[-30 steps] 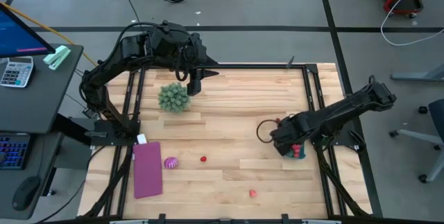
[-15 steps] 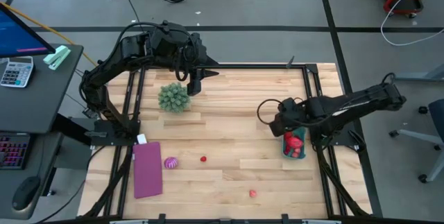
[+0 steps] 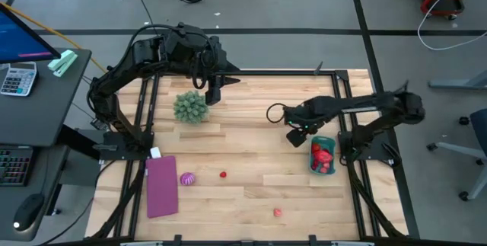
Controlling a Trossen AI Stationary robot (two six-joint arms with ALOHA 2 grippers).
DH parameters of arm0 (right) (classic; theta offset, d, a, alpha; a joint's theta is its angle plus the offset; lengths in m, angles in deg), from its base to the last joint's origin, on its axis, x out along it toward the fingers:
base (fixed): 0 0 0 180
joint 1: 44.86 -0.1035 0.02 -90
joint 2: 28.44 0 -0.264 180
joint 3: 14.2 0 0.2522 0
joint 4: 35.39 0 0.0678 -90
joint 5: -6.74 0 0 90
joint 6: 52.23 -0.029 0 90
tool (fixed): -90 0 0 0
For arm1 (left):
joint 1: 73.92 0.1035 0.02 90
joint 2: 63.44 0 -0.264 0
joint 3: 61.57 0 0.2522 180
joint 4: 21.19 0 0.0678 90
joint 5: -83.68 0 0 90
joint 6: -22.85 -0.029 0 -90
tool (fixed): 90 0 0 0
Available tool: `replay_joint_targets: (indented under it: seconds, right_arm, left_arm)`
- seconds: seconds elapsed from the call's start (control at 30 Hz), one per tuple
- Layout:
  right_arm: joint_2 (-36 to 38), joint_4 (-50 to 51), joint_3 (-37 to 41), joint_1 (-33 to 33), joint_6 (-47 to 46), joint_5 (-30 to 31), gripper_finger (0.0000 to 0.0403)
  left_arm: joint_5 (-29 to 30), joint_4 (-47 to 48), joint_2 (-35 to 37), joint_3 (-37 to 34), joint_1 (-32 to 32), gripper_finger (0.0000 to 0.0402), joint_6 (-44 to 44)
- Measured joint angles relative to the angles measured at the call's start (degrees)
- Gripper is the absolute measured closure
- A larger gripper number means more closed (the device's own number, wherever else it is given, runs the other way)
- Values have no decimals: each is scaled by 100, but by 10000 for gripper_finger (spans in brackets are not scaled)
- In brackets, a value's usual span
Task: Pick and placing Produce into tupperware
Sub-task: Put the red cherry into the green bin
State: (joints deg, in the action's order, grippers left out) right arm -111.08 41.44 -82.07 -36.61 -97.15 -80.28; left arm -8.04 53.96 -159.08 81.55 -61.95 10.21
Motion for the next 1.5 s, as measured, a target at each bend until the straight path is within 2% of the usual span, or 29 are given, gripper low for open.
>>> replay_joint_targets:
  seconds: [0.13, 0.37, 0.77, 1.07, 1.4, 1.5]
  right_arm:
    - [-536, 2, 0, 433, 458, -141, 127]
    - [-1189, -61, 0, 989, 648, -255, 128]
    - [-1858, -906, -25, 1160, 766, -954, 139]
    - [-1652, -234, 28, 1119, 861, -542, 173]
    - [-1577, -108, 122, 981, 906, -425, 178]
    - [-1575, -96, 122, 981, 914, -86, 178]
  left_arm:
    - [1, 2, 0, 0, 0, 255, 0]
    - [2, 20, 0, 0, 0, 264, -2]
    - [0, 199, 0, 0, 0, 254, 0]
    - [0, 287, 0, 0, 0, 265, 2]
    - [2, 284, 0, 0, 0, 259, 72]
    - [2, 284, 0, 0, 0, 257, 115]
